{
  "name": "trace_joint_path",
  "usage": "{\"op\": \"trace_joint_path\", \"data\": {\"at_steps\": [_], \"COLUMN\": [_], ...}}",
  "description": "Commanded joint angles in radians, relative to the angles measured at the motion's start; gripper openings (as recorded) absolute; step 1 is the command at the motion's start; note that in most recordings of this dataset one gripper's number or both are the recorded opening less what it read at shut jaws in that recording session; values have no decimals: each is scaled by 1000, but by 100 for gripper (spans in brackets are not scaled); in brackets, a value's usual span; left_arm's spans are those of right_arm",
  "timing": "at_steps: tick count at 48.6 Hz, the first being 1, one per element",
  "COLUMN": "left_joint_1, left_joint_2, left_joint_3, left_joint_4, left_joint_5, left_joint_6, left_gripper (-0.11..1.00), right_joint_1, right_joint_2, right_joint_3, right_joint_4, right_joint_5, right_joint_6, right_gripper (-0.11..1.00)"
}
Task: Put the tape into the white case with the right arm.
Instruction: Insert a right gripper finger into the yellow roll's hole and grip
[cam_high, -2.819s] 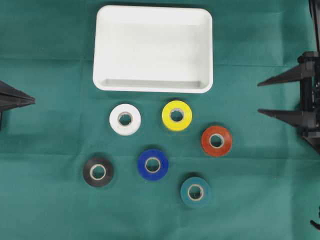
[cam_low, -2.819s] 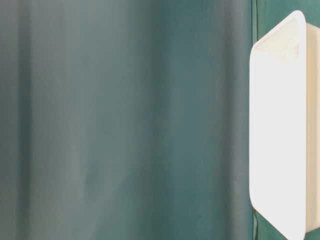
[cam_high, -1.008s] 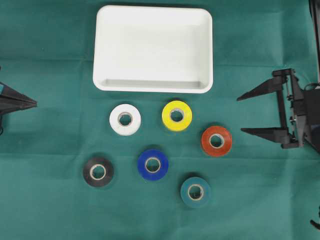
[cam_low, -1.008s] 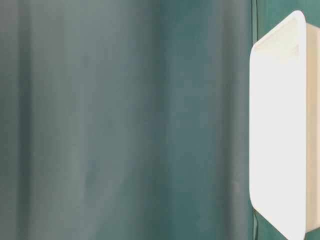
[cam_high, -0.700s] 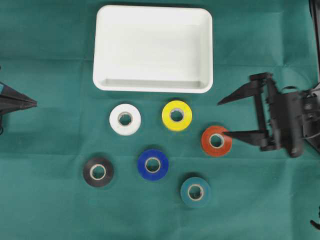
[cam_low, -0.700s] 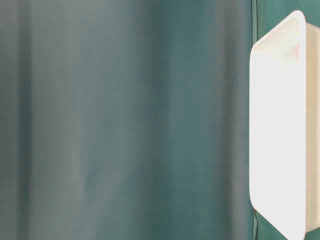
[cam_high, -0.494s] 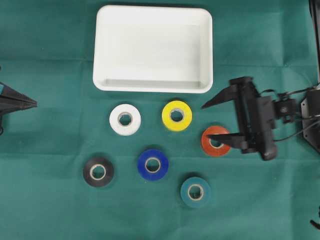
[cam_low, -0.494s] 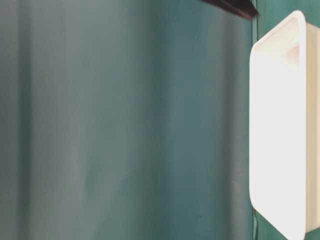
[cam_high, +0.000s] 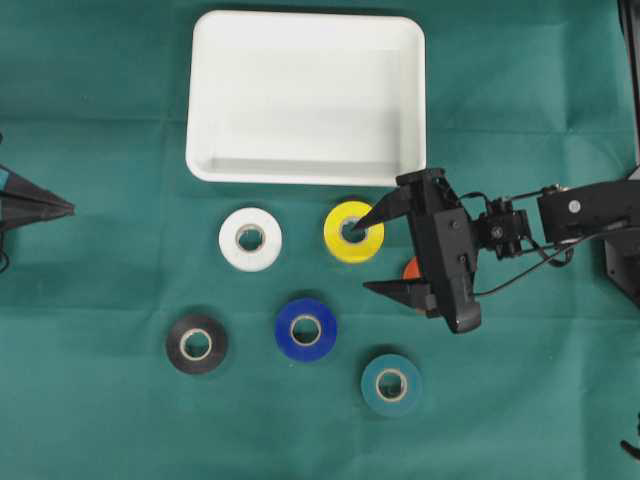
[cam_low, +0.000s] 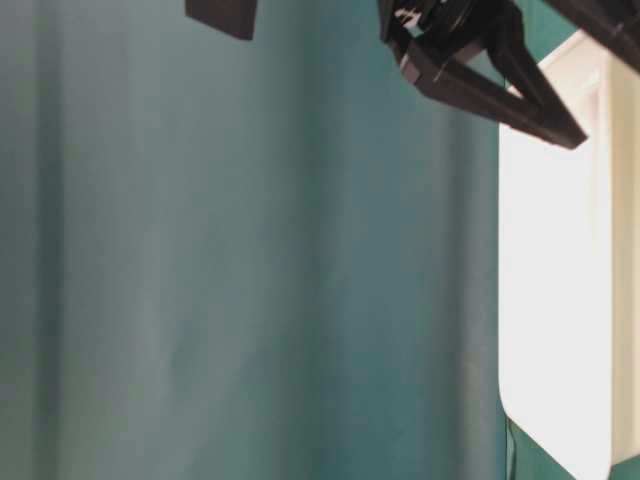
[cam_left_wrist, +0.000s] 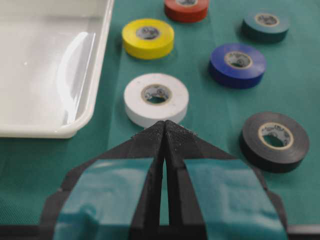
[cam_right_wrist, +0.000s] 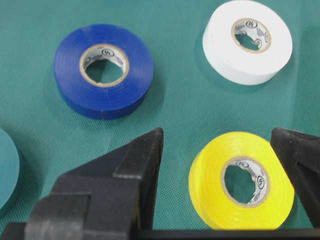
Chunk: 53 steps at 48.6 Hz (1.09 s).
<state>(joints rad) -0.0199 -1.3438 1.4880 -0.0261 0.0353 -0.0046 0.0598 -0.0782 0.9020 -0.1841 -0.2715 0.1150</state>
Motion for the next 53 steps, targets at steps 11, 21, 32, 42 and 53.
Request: {"op": "trace_joint_path", "data": {"at_steps": [11, 21, 32, 42, 53], "left_joint_1": [-3, -3, -3, -3, -3], "left_joint_2": [8, 8, 8, 6, 2], "left_joint_3": [-11, -9, -8, -9, -9], "left_joint_4": [0, 0, 0, 0, 2], "left_joint_5": [-8, -8, -8, -9, -8], "left_joint_6": [0, 0, 0, -2, -2], "left_gripper": [1, 1, 1, 1, 1], "right_joint_1": [-6, -8, -18, -21, -29], "right_joint_2": [23, 86, 147, 181, 207], "right_joint_3": [-21, -34, -52, -67, -86], "right_joint_4": [-2, -2, -2, -2, 5], "right_joint_5": [-11, -8, -5, -2, 78], "right_joint_6": [3, 5, 6, 8, 21], "right_gripper": [83, 83, 83, 83, 83]}}
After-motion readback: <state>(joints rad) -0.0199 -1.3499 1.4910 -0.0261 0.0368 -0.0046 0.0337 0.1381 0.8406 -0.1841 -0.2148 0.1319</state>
